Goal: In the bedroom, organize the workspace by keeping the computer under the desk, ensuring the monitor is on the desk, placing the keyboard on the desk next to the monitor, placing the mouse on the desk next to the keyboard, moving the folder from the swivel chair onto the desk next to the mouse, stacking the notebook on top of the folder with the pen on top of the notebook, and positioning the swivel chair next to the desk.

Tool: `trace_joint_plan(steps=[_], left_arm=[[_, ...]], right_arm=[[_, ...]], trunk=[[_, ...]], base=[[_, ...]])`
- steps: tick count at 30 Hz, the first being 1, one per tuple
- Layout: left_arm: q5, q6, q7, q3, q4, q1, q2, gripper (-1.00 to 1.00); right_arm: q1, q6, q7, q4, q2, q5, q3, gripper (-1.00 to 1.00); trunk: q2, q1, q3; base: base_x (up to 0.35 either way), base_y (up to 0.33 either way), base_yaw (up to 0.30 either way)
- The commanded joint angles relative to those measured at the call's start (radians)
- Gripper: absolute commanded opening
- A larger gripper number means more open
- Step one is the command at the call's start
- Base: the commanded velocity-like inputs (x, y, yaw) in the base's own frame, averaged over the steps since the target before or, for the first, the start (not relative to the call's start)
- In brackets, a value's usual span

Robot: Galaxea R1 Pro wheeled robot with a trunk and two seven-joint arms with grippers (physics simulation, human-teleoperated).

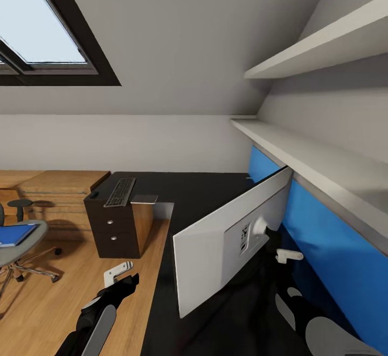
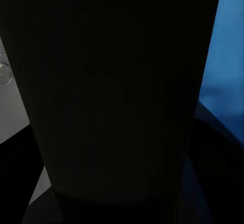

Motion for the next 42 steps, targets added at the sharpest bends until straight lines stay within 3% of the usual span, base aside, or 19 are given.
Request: trace_joint_plan(steps=[1,13,23,42], left_arm=[[0.010,0.002,0.010,-0.002,-0.002,-0.001,0.001,1.00],[0.010,0.002,0.009,-0.002,-0.002,-0.001,0.001,1.00],[0.010,0.002,0.008,-0.002,-0.002,-0.001,0.000,1.00],[0.010,0.002,0.008,-0.002,-0.002,-0.001,0.000,1.00]], right_arm=[[-0.001,-0.005,0.001,0.001,-0.001,-0.017,0.018,-1.00],[-0.001,-0.005,0.001,0.001,-0.001,-0.017,0.018,-1.00],[-0.001,-0.005,0.004,0.001,-0.001,-0.017,0.018,-1.00],[-0.001,-0.005,0.004,0.001,0.000,-0.017,0.018,-1.00]], trunk=[[-0.001,0.000,-0.002],[-0.001,0.000,-0.002],[-0.001,0.000,-0.002],[-0.001,0.000,-0.002]], base=[[0.000,0.000,0.000],[0.009,0.000,0.000],[0.207,0.000,0.000],[0.009,0.000,0.000]])
